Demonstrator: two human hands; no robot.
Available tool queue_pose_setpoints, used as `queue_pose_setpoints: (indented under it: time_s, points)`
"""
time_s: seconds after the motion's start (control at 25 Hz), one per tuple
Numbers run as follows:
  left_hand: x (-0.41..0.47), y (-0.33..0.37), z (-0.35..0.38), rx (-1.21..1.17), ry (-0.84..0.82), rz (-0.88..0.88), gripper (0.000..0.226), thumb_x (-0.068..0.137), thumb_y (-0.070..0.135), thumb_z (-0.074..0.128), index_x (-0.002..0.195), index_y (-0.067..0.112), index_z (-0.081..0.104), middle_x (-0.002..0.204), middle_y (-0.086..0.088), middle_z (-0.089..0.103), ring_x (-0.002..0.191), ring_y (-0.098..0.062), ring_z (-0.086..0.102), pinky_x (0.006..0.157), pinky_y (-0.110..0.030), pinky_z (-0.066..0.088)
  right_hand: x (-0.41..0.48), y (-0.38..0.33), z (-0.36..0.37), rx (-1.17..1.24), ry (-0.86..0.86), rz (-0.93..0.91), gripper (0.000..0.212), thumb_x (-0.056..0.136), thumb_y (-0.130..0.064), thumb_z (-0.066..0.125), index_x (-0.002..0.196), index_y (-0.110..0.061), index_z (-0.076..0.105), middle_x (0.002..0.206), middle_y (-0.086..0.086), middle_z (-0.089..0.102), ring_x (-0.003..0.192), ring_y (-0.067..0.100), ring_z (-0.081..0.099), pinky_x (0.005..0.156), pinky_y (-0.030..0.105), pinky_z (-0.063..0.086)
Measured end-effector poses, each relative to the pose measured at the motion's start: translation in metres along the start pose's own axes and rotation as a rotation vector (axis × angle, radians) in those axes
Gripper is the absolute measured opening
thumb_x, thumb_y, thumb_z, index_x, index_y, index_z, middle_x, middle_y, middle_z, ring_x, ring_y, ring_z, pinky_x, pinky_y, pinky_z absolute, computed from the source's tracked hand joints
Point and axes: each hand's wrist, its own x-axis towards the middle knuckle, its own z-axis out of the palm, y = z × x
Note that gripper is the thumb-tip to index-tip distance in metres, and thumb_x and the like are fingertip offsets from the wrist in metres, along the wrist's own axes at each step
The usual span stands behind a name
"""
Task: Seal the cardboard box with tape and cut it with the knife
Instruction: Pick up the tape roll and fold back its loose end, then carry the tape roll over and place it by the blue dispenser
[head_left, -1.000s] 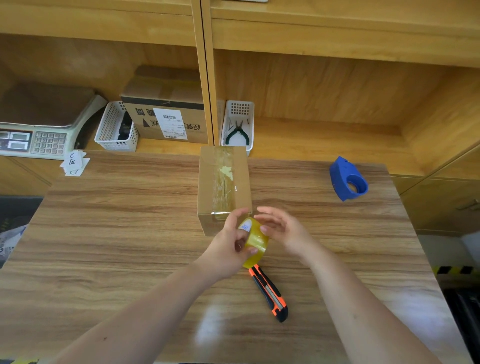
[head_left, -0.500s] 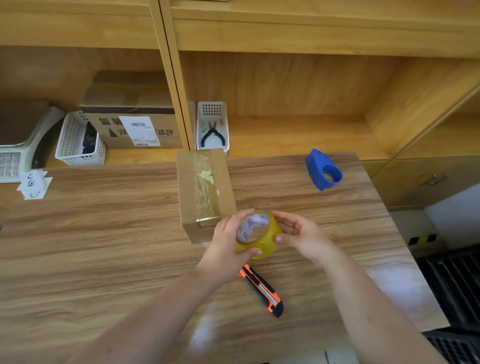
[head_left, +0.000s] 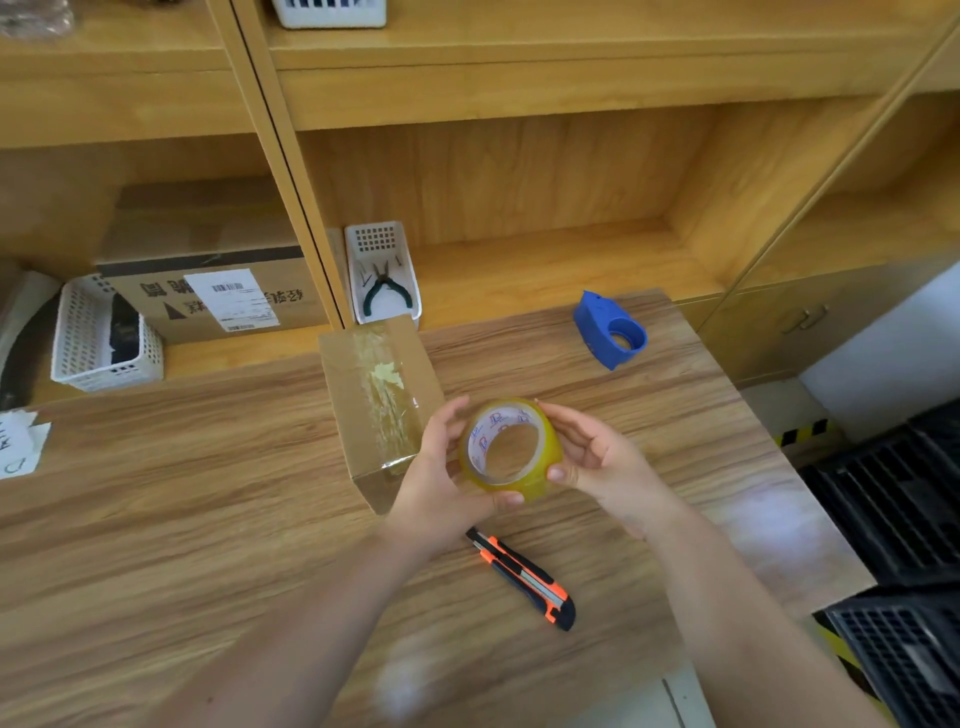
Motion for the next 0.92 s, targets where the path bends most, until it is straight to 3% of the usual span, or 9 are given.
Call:
queue_pose_setpoints:
  time_s: [0.12, 0.24, 0.44, 0.6, 0.8, 0.92]
  points:
    - [0.011, 0.006, -0.010, 0.047, -0.032, 0.024, 0.111, 0.054, 0.022, 0.095, 0.140, 0.044, 0.028, 0.131, 0.017, 0.047, 0.124, 0.017, 0.037, 0.089, -0.001, 0.034, 0.001, 0.000, 0.008, -0.029, 0.041, 0.016, 0.075, 0.074, 0.009, 0.072, 0.139, -0.017, 0.045, 0.144, -0.004, 0.053, 0.135, 0.009, 0.045, 0.108, 0.023, 0.040]
    - [0.018, 0.012, -0.020, 0.104, -0.059, 0.072, 0.110, 0.056, 0.024, 0.094, 0.141, 0.045, 0.026, 0.135, 0.018, 0.043, 0.136, 0.000, 0.034, 0.107, -0.021, 0.032, 0.006, -0.001, 0.015, -0.086, 0.091, 0.040, 0.075, 0.076, 0.014, 0.069, 0.131, -0.032, 0.048, 0.139, -0.015, 0.055, 0.132, 0.002, 0.046, 0.113, 0.028, 0.034]
    - [0.032, 0.018, -0.031, 0.171, -0.103, 0.110, 0.114, 0.058, 0.027, 0.093, 0.144, 0.046, 0.022, 0.140, 0.018, 0.040, 0.139, -0.001, 0.031, 0.114, -0.031, 0.030, 0.013, -0.006, 0.026, -0.179, 0.158, 0.050, 0.091, 0.064, 0.006, 0.083, 0.132, -0.039, 0.042, 0.139, -0.021, 0.049, 0.134, 0.000, 0.043, 0.113, 0.026, 0.032]
    - [0.047, 0.027, -0.030, 0.242, -0.131, 0.167, 0.115, 0.058, 0.025, 0.092, 0.147, 0.044, 0.021, 0.129, 0.043, 0.032, 0.132, 0.005, 0.033, 0.116, -0.034, 0.029, 0.020, -0.014, 0.030, -0.385, 0.260, -0.008, 0.100, 0.062, -0.020, 0.089, 0.145, -0.033, 0.033, 0.144, -0.017, 0.045, 0.138, 0.001, 0.036, 0.114, 0.028, 0.030]
    - [0.071, 0.037, -0.016, 0.314, -0.131, 0.192, 0.116, 0.059, 0.027, 0.090, 0.145, 0.052, 0.016, 0.124, 0.049, 0.029, 0.138, -0.003, 0.027, 0.113, -0.034, 0.029, 0.032, -0.023, 0.011, -0.374, 0.301, -0.034, 0.097, 0.062, -0.010, 0.089, 0.137, -0.037, 0.034, 0.131, -0.025, 0.049, 0.129, -0.003, 0.044, 0.109, 0.021, 0.035]
    - [0.084, 0.044, -0.001, 0.374, -0.115, 0.211, 0.117, 0.062, 0.028, 0.088, 0.148, 0.049, 0.012, 0.120, 0.051, 0.025, 0.135, -0.001, 0.019, 0.108, -0.028, 0.026, 0.040, -0.025, -0.010, -0.352, 0.286, -0.010, 0.097, 0.062, -0.008, 0.089, 0.138, -0.037, 0.035, 0.124, -0.031, 0.050, 0.117, -0.018, 0.048, 0.098, 0.009, 0.041]
